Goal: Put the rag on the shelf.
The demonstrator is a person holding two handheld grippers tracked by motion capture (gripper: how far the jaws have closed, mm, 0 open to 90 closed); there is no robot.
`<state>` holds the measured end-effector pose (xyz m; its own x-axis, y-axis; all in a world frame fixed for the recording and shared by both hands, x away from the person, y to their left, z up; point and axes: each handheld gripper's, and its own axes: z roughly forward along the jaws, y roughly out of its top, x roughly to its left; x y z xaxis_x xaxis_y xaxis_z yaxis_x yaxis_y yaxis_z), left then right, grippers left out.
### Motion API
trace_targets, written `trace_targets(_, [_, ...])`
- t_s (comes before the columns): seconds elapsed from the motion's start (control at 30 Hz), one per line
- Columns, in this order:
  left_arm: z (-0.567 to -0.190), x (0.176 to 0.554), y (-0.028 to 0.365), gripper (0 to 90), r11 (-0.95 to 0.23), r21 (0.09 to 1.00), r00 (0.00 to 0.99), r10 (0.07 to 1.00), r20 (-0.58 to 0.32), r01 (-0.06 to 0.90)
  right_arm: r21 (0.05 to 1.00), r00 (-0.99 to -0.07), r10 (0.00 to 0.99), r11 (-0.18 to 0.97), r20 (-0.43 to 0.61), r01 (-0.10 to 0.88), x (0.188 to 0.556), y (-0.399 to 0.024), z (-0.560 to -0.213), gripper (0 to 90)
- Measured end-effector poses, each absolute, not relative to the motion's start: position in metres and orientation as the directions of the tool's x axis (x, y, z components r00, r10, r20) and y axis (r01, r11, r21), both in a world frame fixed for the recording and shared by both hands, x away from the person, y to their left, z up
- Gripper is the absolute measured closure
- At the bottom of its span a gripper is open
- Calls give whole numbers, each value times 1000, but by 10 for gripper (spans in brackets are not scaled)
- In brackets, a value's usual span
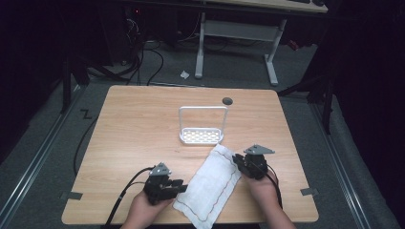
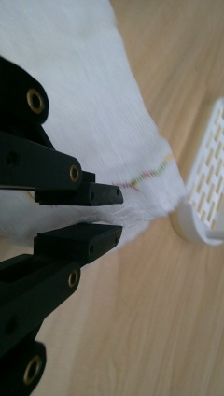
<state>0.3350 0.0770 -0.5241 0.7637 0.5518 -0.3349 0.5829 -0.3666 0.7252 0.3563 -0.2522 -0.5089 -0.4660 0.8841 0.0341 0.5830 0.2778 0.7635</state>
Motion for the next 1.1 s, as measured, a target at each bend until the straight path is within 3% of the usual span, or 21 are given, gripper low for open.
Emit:
trace_targets(0.13, [-532,357,43,659,-419,700,769,567,-296,578,760,-491,871,296,34,579,327,-258,-512,785])
trace_targets(0.27, [-532,356,36,736,-429,700,771,573,-277,570,779,-443,897,281,-4,561,311,-265,-512,654])
trace_targets(0.33, [-532,356,36,740,-430,702,772,574,-274,569,786,-423,906,279,-24,552,308,-268,-511,638])
trace_targets(0.47, [-533,353,38,778,-440,702,779,569,-263,559,784,-425,905,257,10,565,306,-274,-510,718])
trace_targets(0.57, [-534,352,37,824,-436,702,778,566,-273,564,749,-440,897,261,46,610,305,-272,-516,884])
trace_targets(0.6, [-533,351,38,835,-442,703,783,562,-267,557,731,-440,896,265,54,629,305,-271,-518,900])
trace_targets(0.8, [-532,331,49,857,-465,699,796,550,-253,543,707,-455,890,307,24,637,322,-256,-527,900])
trace_targets(1.1, [-535,291,65,856,-455,710,803,533,-266,537,707,-559,829,400,-9,583,375,-194,-528,900])
